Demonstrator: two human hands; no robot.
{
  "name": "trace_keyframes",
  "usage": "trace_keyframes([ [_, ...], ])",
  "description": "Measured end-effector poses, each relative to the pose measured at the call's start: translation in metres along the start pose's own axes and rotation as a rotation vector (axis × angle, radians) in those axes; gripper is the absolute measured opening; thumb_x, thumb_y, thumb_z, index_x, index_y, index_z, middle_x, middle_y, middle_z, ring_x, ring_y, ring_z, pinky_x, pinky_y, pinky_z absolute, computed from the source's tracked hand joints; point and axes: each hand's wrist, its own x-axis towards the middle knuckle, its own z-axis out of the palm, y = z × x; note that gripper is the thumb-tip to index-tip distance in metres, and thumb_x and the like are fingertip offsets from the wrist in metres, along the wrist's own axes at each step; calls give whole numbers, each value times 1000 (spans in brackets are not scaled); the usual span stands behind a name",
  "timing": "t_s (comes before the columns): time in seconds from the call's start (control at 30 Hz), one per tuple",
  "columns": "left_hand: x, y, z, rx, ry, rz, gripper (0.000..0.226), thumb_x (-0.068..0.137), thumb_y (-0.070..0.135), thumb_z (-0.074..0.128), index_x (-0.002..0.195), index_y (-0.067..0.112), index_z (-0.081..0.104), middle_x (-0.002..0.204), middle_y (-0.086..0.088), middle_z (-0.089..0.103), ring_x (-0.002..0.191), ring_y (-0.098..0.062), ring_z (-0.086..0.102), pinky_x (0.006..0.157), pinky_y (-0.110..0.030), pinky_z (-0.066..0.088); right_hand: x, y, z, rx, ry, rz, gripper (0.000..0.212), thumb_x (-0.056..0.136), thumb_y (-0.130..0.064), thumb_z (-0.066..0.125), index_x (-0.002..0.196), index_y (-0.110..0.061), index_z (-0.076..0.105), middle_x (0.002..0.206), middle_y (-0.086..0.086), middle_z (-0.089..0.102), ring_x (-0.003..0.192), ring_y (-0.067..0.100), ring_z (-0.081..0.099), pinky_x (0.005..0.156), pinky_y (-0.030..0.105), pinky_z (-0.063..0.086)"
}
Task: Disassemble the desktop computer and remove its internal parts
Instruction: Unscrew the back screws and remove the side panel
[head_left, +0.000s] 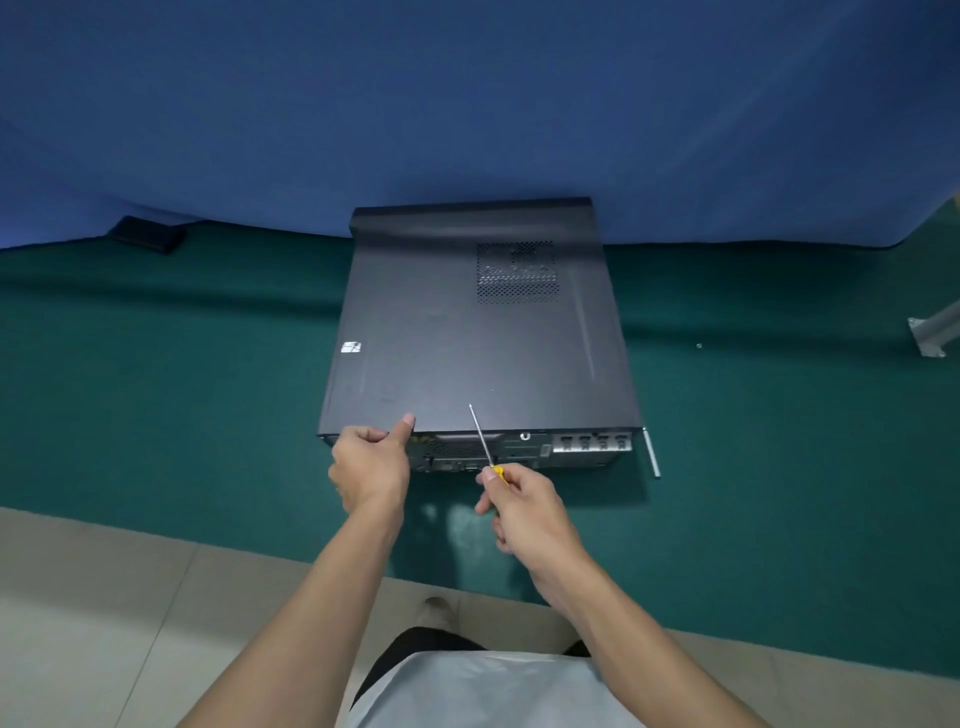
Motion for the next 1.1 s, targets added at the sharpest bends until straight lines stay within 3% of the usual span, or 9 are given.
trace_keyframes([
  [0.1, 16, -2, -10, -125, -148, -152, 42, 72, 42, 82, 70, 11, 54, 80, -9, 66, 72, -27, 62, 65, -30, 43, -4, 1, 32, 74, 11, 7, 21, 98, -34, 49, 85, -20, 57, 66, -4, 62, 46, 9, 38, 52, 30, 33],
  [0.2, 21, -2, -18, -271, -390, -273, 36, 75, 36, 82, 78, 6, 63, 73, -7, 70, 59, -17, 66, 55, -25, 50, -8, 1, 57, 207, 13, 41, 23, 100, -29, 49, 87, -11, 57, 61, -4, 60, 41, 7, 35, 42, 22, 30],
  [0.33, 26, 0, -26, -305, -656, -376, 36, 84, 36, 73, 89, 1, 67, 80, -11, 73, 68, -19, 71, 60, -29, 53, -15, 1, 79, 360, 0, 117, 26, 102, -23, 43, 92, -3, 56, 62, 3, 53, 43, 9, 32, 38, 20, 25],
  [0.43, 29, 3, -30, -326, -765, -417, 35, 88, 35, 68, 94, 0, 65, 86, -14, 73, 68, -21, 72, 54, -28, 54, -18, 2, 89, 424, -6, 151, 27, 103, -24, 40, 92, -5, 55, 61, 2, 48, 43, 8, 30, 39, 20, 22],
  [0.67, 32, 6, -30, -342, -825, -426, 31, 92, 30, 64, 93, -1, 62, 83, -15, 72, 60, -20, 71, 46, -27, 55, -18, 7, 95, 593, -22, 182, 27, 104, -24, 40, 91, -4, 53, 56, -1, 42, 43, 8, 23, 39, 21, 16],
  [0.97, 34, 6, -30, -338, -798, -414, 27, 89, 27, 68, 95, 1, 65, 76, -12, 74, 60, -19, 72, 47, -26, 55, -13, 13, 97, 732, -75, 189, 28, 103, -23, 40, 91, -2, 54, 57, 1, 40, 41, 7, 23, 39, 21, 15],
  [1.1, 34, 6, -30, -334, -795, -405, 29, 88, 27, 69, 99, 1, 66, 78, -11, 74, 64, -19, 73, 50, -26, 56, -10, 18, 96, 969, -166, 246, 27, 100, -22, 43, 90, 0, 56, 56, 1, 36, 38, 6, 25, 36, 19, 16],
])
